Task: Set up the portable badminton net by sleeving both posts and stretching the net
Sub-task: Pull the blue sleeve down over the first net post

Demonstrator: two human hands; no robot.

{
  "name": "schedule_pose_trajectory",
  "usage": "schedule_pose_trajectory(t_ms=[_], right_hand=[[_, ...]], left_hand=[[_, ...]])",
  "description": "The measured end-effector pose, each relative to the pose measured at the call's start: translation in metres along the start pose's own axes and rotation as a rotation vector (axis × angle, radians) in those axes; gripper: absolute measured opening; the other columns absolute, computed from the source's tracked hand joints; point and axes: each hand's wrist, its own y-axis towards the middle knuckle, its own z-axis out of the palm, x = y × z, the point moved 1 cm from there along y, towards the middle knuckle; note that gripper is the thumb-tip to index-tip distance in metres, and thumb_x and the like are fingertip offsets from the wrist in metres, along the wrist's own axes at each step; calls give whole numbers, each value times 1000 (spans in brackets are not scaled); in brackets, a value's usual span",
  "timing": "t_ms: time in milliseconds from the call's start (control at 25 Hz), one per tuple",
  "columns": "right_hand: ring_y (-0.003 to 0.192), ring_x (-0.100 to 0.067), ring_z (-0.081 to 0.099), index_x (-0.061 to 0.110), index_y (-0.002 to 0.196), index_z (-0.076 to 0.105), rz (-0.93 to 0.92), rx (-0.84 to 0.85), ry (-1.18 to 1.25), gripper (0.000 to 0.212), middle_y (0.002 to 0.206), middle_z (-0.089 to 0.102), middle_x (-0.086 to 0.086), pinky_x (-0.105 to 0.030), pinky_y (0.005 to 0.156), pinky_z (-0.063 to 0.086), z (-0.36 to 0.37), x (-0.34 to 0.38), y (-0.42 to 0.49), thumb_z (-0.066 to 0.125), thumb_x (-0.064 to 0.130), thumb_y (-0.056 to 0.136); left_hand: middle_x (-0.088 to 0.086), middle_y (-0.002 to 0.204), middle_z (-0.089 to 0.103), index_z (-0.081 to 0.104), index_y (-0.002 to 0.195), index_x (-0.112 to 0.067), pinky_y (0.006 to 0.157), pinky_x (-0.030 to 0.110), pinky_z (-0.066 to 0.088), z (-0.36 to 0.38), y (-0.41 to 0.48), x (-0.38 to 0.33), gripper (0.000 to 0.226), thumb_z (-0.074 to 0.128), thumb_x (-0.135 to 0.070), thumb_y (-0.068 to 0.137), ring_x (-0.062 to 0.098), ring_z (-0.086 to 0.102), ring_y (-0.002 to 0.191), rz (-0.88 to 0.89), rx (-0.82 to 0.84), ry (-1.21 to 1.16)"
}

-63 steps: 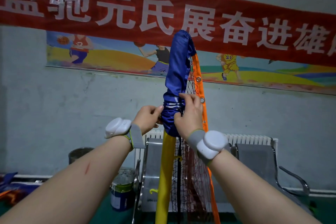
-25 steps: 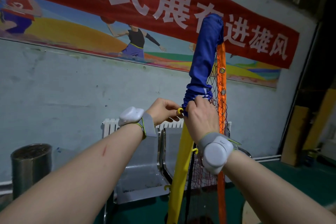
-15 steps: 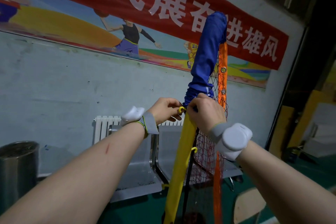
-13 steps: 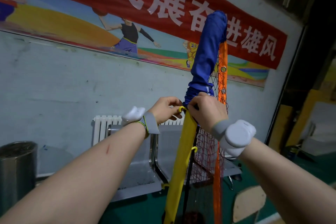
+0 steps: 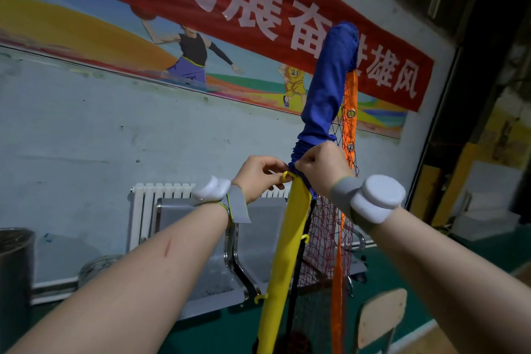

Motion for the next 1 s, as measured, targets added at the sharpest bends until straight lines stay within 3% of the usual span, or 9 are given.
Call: schedule_pose_trajectory(t_ms=[80,200,320,440,680,760,880,1000], right_hand=[[67,-23,43,4,64,65,12,-5,13,27,69,57,-15,-37,68,47,2,0,0,54,10,88],[74,-27,50,0,87,70,20,-24,11,21,92,64,-21,-42,78,51,5,-2,1,56,15,88],[71,-26,46,6,75,66,2,-25,-6,19,84,57,-17,-36,68,44,7,-3,1,55,14,89],[66,-23,38,5,60,52,15,-12,-45,31,73,48,-14,-31,62,34,8,-3,2,51,13,90],[58,-22,31,13,49,37,0,-13,-81,42,58,38,-7,-30,56,29,9,-3,-1,48,9,89],[57,-22,34,9,55,47,-30,-19,-124,32,59,40,-5,-30,55,31,11,-2,-5,51,10,87],[74,-28,50,8,84,55,-78,-27,-224,13,82,51,-8,-34,64,40,16,-1,-11,58,20,86],[80,-30,56,8,86,57,-80,-74,-211,10,89,59,-11,-34,65,43,18,-1,-13,54,18,88]], left_hand=[[4,73,65,68,89,-4,56,20,46,6,-2,2,14,72,-8,76,7,60,52,6,-26,14],[7,72,64,68,85,-3,58,26,47,12,-3,5,13,74,-6,74,18,58,53,16,-110,-29],[6,68,61,67,82,-2,54,21,48,15,-5,9,8,72,-4,75,15,56,49,15,-166,-91],[6,65,60,68,91,4,52,18,47,17,-2,9,11,62,1,82,3,54,42,9,-200,-104],[7,78,61,66,96,1,50,14,45,11,2,3,15,54,0,87,0,56,44,38,-118,-2],[4,77,58,63,92,-2,46,11,42,10,4,1,14,50,1,88,0,55,44,41,-103,18],[1,75,54,57,87,-7,48,15,41,5,5,-1,10,48,-3,90,7,55,50,39,-63,37],[-1,73,52,56,85,-7,57,23,44,-1,3,1,10,48,-4,91,12,54,56,53,-36,81]])
